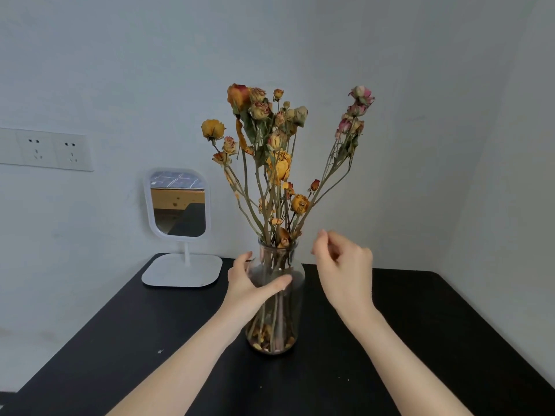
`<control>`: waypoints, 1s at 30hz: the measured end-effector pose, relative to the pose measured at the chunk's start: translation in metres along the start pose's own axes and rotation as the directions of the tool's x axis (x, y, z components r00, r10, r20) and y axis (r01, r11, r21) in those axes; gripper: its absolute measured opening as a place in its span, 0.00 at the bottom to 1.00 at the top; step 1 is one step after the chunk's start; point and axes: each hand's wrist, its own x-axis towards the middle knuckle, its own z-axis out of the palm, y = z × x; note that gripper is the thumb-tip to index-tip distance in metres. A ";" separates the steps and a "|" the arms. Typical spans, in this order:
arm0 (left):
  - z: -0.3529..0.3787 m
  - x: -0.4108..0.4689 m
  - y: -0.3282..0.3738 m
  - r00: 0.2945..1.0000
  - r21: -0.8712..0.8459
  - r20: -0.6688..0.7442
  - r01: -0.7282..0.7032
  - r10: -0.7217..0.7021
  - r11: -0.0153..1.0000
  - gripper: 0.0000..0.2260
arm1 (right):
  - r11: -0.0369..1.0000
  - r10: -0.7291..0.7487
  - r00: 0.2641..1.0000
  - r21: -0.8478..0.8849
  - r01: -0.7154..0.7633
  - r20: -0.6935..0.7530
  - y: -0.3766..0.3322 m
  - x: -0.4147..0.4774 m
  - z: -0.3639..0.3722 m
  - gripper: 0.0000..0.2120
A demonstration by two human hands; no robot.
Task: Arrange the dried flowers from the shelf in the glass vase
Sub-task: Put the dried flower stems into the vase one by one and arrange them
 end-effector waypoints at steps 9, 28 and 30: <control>-0.004 -0.007 -0.044 0.974 0.005 0.228 -0.008 0.007 1.000 0.52 | 0.847 0.257 0.713 0.204 -0.491 0.652 0.030 0.004 0.022 0.18; 0.000 0.105 -0.018 0.969 -0.056 0.245 -0.003 0.017 0.998 0.46 | 0.789 0.263 0.828 0.383 -0.480 0.495 0.066 0.075 0.092 0.23; 0.006 0.117 -0.022 0.964 -0.075 0.266 0.018 0.003 0.997 0.47 | 0.784 0.280 0.823 0.377 -0.493 0.494 0.078 0.080 0.100 0.23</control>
